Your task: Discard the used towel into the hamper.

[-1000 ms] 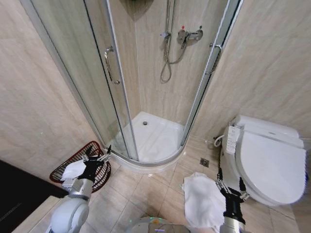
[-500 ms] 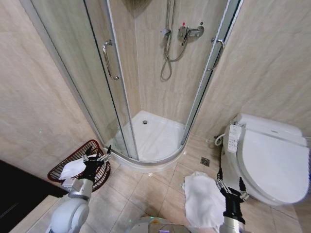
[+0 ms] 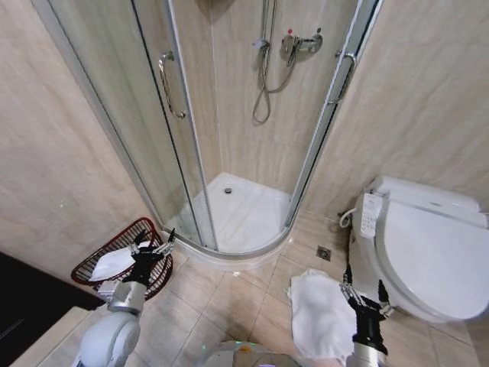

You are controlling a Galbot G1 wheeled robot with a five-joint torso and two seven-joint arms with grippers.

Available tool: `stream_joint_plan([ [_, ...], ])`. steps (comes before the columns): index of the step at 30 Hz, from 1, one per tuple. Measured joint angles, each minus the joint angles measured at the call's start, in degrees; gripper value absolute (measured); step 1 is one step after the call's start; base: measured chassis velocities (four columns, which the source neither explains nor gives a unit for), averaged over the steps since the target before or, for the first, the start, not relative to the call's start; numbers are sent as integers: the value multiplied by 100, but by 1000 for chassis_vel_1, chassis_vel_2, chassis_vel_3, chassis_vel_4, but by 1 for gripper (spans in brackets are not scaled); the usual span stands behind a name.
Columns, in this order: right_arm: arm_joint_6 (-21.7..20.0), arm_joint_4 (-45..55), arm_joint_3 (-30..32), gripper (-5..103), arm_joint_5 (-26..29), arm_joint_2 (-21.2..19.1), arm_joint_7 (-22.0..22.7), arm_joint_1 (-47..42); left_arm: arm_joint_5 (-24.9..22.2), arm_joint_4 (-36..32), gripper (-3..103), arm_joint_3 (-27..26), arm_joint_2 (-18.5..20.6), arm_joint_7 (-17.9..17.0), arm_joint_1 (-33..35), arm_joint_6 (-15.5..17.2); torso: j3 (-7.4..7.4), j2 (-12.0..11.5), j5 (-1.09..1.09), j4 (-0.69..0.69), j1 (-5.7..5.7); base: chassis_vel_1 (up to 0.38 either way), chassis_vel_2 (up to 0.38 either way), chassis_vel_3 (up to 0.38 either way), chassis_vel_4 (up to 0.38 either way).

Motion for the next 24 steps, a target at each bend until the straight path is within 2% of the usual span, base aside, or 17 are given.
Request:
stream_joint_plan([
  [24,-66,-7,-50,100,-4,-11,-18,45,0,0,100,0,0,0,0,0,-349,-585,0,0,-234,0,0,0,0],
])
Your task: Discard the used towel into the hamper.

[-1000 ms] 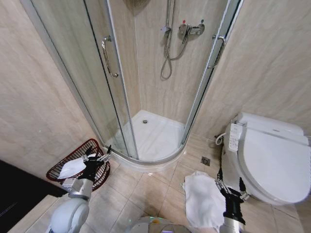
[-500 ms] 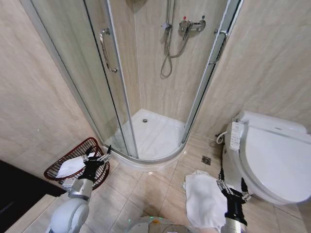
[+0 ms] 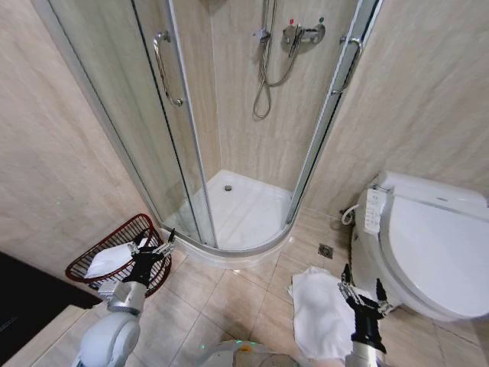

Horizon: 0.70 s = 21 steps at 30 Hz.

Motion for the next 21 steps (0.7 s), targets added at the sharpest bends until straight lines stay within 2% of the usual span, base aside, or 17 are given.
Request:
stream_joint_plan([
  [21,125,-224,-31,100,483,-72,-95,134,0,0,100,0,0,0,0,0,-307,-495,0,0,-190,0,0,0,0],
])
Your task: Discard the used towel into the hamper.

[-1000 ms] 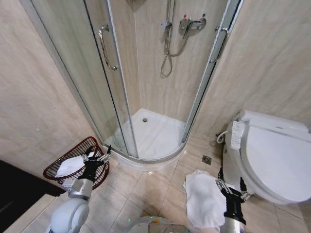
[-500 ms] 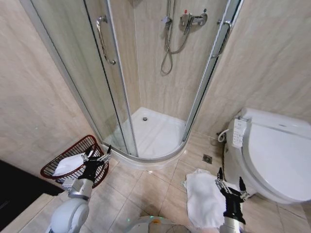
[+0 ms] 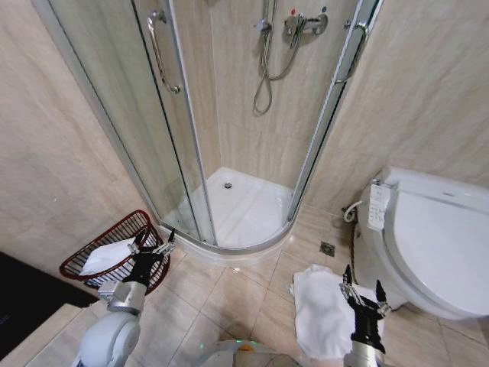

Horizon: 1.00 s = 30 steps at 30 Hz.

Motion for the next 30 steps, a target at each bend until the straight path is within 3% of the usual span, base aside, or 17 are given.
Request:
stream_joint_plan([
  [18,-86,-190,72,100,139,-31,-101,127,0,0,100,0,0,0,0,0,-271,-422,0,0,-150,0,0,0,0],
  [24,-491,-328,474,100,980,-202,-96,374,0,0,100,0,0,0,0,0,-373,-575,0,0,-201,0,0,0,0],
  [30,-541,-563,575,100,1137,-281,-97,455,0,0,100,0,0,0,0,0,-454,-698,0,0,-242,0,0,0,0],
])
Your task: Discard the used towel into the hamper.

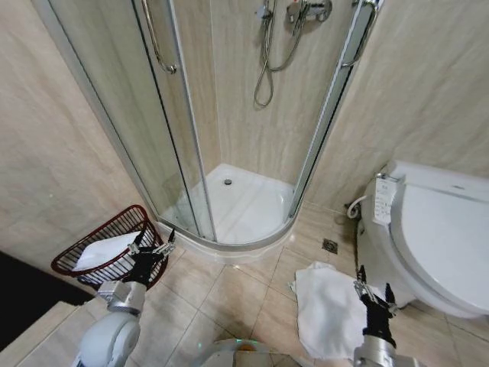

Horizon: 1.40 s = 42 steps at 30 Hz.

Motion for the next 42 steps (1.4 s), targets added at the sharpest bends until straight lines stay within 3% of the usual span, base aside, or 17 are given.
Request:
stream_joint_plan([
  [7,16,-155,-201,100,-217,109,-27,11,0,0,100,0,0,0,0,0,-95,-148,-1,0,-54,0,0,0,0],
  [13,239,-602,-156,100,-939,155,-193,55,0,0,100,0,0,0,0,0,-210,-313,-1,0,-103,0,0,0,0],
  [21,334,-1350,164,100,-1752,33,-78,42,0,0,100,0,0,0,0,0,-331,-494,0,0,-162,0,0,0,0],
  [28,493,-1992,325,100,-1728,-319,-26,-2,0,0,100,0,0,0,0,0,-434,-629,0,0,-194,0,0,0,0],
  [32,856,-2514,482,100,-2039,-427,-77,101,0,0,100,0,0,0,0,0,-503,-729,1,0,-226,0,0,0,0],
  [42,592,-2588,310,100,-1679,-523,-314,137,0,0,100,0,0,0,0,0,-662,-943,1,0,-281,0,0,0,0],
])
